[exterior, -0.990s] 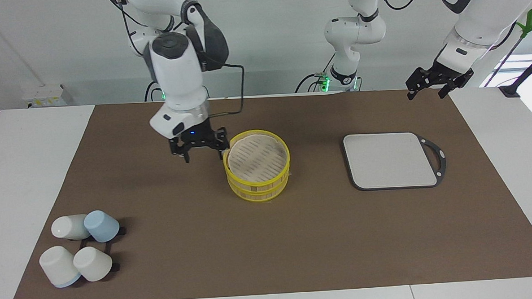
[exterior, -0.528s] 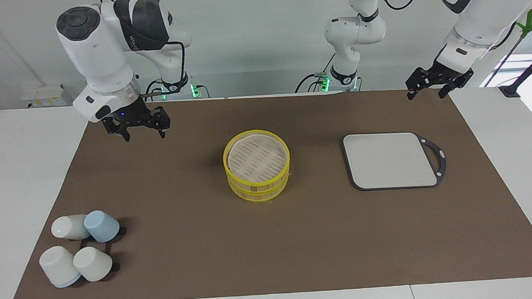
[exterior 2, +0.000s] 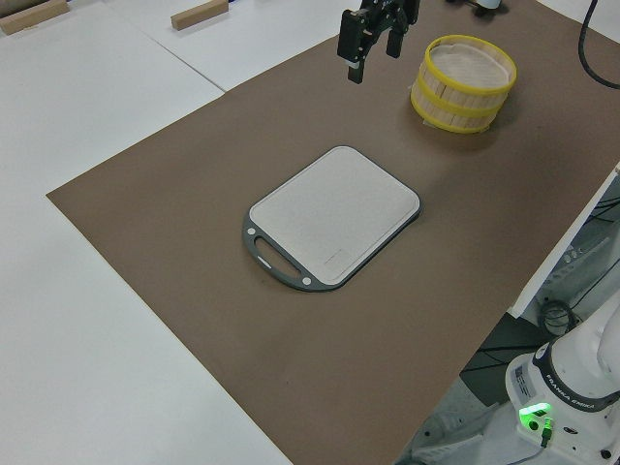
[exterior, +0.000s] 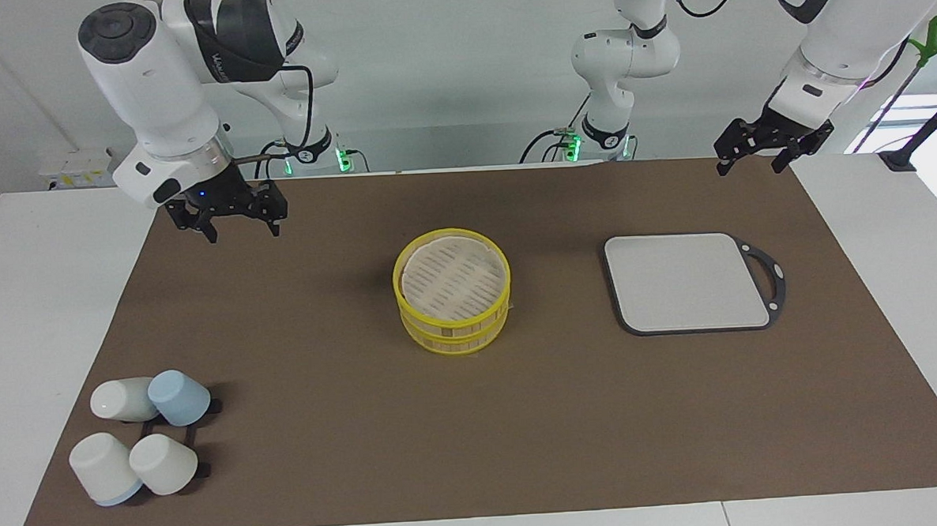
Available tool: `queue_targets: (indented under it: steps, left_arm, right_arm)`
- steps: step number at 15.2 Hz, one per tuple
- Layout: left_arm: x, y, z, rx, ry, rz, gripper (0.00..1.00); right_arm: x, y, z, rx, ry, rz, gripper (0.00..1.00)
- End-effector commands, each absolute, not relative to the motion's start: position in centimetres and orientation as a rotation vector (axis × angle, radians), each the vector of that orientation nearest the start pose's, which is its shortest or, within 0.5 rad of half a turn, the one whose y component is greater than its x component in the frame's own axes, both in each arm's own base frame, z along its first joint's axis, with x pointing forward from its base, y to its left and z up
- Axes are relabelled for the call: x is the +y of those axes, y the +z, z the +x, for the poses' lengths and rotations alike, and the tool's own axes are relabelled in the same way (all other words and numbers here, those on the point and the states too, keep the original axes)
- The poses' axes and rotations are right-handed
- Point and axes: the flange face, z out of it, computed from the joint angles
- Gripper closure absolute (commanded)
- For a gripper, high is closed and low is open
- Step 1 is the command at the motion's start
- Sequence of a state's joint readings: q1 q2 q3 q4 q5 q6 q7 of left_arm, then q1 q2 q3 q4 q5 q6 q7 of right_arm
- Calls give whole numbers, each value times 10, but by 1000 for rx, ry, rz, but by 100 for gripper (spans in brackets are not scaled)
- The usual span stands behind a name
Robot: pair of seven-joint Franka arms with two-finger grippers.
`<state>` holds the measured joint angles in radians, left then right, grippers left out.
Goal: Place bun in steamer
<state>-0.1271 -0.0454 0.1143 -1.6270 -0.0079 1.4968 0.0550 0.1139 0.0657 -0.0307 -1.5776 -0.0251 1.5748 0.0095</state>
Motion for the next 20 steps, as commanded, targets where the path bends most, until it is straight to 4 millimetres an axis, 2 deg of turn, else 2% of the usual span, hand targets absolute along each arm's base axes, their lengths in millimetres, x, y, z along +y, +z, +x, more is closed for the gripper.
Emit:
queue_targets:
  steps: [1,6,7,9,11,13,20]
  left_arm:
    - [-8,624,528,131,116,-3164,0]
    - [-8,624,528,131,114,-3164,0]
    - [-8,623,529,131,116,-3164,0]
    - [-8,623,529,131,116,-3164,0]
    - [-9,623,529,133,116,-3165,0]
    - [-8,623,529,131,116,-3166,0]
    - [-8,623,529,131,116,-3164,0]
  right_arm:
    - [39,592,554,-149,108,-3158,0]
    - [32,595,563,-121,24,-3160,0]
    - [26,594,562,-104,33,-3159,0]
    - [-2,594,563,-29,39,-3158,0]
    - [-8,593,563,-14,39,-3158,0]
    - [-9,594,563,-14,34,-3158,0]
    - [10,593,564,-62,27,-3158,0]
